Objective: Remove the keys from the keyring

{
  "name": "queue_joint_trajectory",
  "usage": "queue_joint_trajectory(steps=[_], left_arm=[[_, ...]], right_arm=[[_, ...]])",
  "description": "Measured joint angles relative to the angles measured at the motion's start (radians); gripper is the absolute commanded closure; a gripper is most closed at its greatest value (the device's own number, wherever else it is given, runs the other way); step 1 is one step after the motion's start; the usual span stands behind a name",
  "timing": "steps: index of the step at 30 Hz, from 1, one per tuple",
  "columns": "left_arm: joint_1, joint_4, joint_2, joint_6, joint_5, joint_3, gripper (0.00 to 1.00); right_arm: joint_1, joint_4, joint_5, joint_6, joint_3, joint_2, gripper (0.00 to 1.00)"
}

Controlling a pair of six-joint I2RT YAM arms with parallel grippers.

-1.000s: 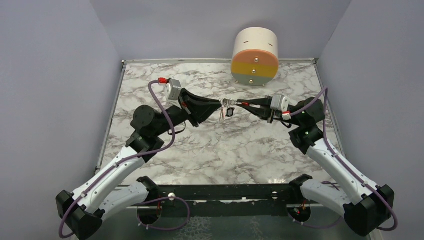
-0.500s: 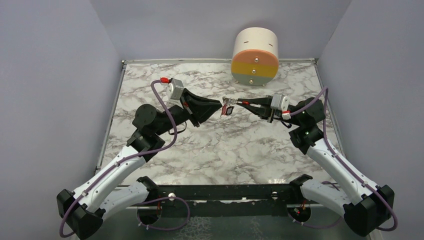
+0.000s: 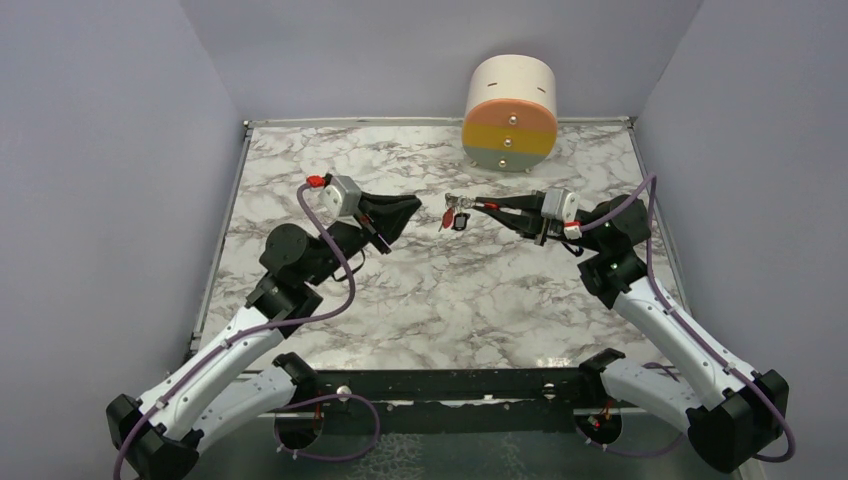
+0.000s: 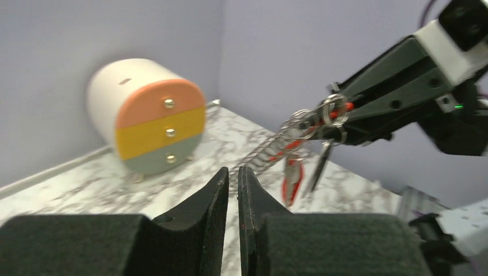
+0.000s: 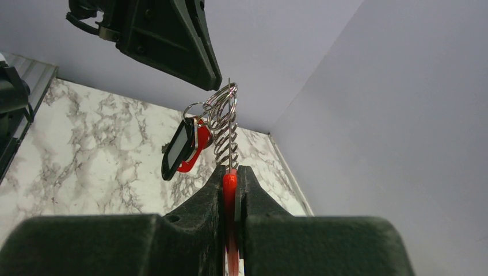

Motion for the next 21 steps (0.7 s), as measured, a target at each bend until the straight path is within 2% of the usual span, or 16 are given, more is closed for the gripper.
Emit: queue_joint_trajectory(steps=[4, 8, 14, 21], left_arm=[[0.0, -0.004, -0.063, 0.129, -0.145, -0.068, 0.87], [0.0, 0.052, -0.08, 0.216, -0.181, -0.133, 0.84], [0.0, 0.183, -0.064, 0.289, -0.065, -0.19, 0.79], [0.0, 0.398, -0.027, 0.288, 0.086, -0.208, 0.78]], right_arm=[[0.0, 0.0, -0.003, 0.003, 0.0, 0.0, 0.98], [0.0, 0.001, -0.023, 0.021, 0.0, 0.0, 0.98], [0.0, 0.023, -0.072, 0.055, 0.0, 0.005, 0.98], [0.0, 0.058, -0.125, 0.096, 0.0, 0.014, 0.98]])
